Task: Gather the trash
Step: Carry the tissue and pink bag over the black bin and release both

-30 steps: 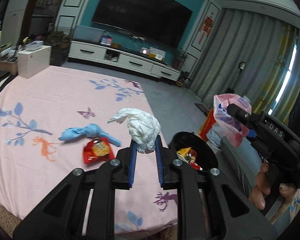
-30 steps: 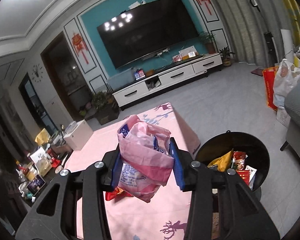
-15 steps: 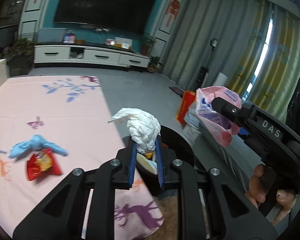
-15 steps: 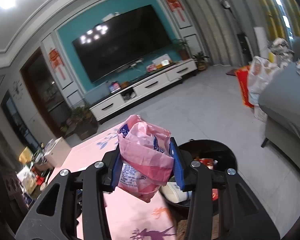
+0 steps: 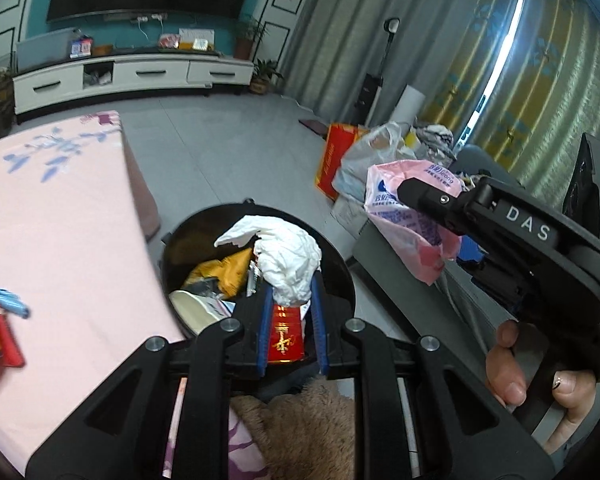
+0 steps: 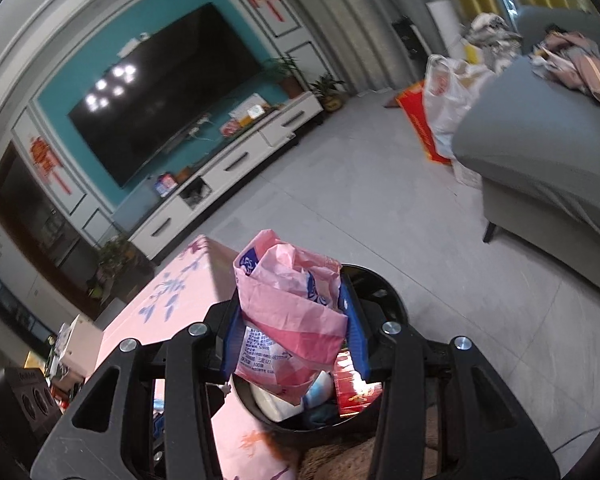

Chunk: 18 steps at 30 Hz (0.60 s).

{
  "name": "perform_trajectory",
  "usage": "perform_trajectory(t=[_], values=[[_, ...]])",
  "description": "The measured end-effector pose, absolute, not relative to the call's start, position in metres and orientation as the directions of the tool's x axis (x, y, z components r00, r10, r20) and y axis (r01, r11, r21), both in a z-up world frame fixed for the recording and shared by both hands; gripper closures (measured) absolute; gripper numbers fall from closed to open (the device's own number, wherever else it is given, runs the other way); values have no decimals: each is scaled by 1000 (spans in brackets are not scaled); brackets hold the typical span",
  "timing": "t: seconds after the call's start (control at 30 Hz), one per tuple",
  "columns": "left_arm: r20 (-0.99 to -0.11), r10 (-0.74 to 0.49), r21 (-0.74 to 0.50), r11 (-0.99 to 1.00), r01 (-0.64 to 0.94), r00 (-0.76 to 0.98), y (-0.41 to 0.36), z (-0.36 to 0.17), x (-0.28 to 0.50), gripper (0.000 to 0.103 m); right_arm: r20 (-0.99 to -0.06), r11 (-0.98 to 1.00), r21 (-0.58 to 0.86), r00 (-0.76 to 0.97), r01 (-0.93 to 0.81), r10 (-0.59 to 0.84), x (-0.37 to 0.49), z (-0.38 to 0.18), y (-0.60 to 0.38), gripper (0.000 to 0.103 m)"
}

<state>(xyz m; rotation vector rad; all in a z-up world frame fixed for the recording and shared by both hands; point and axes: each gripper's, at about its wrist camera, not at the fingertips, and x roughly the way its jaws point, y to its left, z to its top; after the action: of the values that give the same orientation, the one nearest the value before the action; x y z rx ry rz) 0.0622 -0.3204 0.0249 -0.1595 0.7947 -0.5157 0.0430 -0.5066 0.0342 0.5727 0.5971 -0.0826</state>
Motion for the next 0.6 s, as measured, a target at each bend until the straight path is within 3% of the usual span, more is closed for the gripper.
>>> perform_trajectory(t=[0.6], values=[[-758,-522,-405,846,346,390,-356,-46,112,84,-719,816,466,684,344,123,97,-23,-510,59]])
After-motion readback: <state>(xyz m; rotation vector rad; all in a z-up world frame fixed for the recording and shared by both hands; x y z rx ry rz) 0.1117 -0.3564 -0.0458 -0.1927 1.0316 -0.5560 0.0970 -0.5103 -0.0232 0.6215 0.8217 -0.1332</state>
